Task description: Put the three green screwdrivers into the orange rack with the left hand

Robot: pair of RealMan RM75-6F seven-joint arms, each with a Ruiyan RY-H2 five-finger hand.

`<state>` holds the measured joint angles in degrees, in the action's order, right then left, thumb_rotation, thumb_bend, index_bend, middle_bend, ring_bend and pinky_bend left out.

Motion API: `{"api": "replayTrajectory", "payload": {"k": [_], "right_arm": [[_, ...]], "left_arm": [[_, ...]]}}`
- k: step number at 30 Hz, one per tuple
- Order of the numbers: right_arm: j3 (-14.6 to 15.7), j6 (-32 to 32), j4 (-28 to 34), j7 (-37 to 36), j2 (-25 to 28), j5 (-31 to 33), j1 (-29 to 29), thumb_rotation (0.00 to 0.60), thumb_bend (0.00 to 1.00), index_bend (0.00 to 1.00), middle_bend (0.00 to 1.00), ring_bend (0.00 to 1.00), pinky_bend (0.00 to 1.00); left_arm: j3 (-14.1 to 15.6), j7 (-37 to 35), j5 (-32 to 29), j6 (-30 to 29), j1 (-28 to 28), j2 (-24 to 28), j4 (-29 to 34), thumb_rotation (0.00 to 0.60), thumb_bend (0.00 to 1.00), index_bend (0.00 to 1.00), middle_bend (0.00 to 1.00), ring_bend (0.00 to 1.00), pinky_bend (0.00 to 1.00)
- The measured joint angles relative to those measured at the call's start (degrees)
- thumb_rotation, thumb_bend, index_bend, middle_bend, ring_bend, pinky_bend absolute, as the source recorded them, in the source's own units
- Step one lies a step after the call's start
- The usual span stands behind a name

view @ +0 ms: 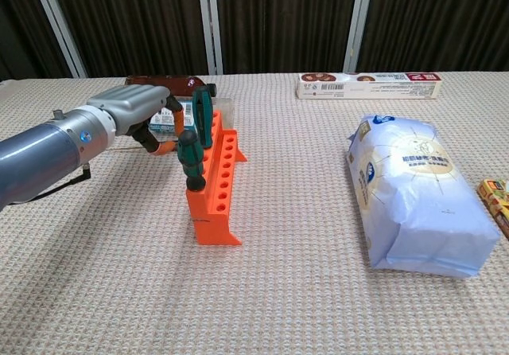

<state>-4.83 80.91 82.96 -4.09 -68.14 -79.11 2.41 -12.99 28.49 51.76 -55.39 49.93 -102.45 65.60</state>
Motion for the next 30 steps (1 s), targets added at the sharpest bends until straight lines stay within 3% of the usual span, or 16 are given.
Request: {"api": "replayTrajectory", "payload": {"k": [9, 16, 25, 30], "right_arm": [[0.1, 0.1, 0.2, 0.2, 0.0, 0.2, -0.3, 0.6, 0.0, 0.0, 0.0, 0.0, 0.0], [0.0, 0.2, 0.5, 0.5, 0.1, 0.4, -0.4, 0.6, 0.0, 0.0, 0.0, 0.0, 0.0], [0.0, 0.0, 0.3, 0.3, 0.1, 0.3, -0.4, 0.6, 0.0, 0.0, 0.0, 0.0, 0.0], [0.0, 0.0, 0.3, 0.2, 0.1, 0.3, -0.4, 0.6, 0.0, 0.0, 0.0, 0.0, 0.0]], "left_arm": [[-1.5, 1.1, -5.6, 4.7, 0.8, -2.0, -3.9, 0.6, 0.41, 0.43, 0.2, 0.07, 0.18], [-2.0, 0.4, -5.7, 5.8, 1.3, -3.5, -6.2, 0.6, 0.41, 0.43, 0.21, 0.1, 0.18], [-1.7, -0.1, -5.6, 6.5, 0.9, -3.8, -6.5, 0.6, 0.41, 0.44, 0.25, 0.21, 0.2], [-1.6, -0.9, -5.0, 6.2, 0.4, -3.2, -5.4, 0.6, 0.41, 0.47, 0.31, 0.35, 0.24]]}}
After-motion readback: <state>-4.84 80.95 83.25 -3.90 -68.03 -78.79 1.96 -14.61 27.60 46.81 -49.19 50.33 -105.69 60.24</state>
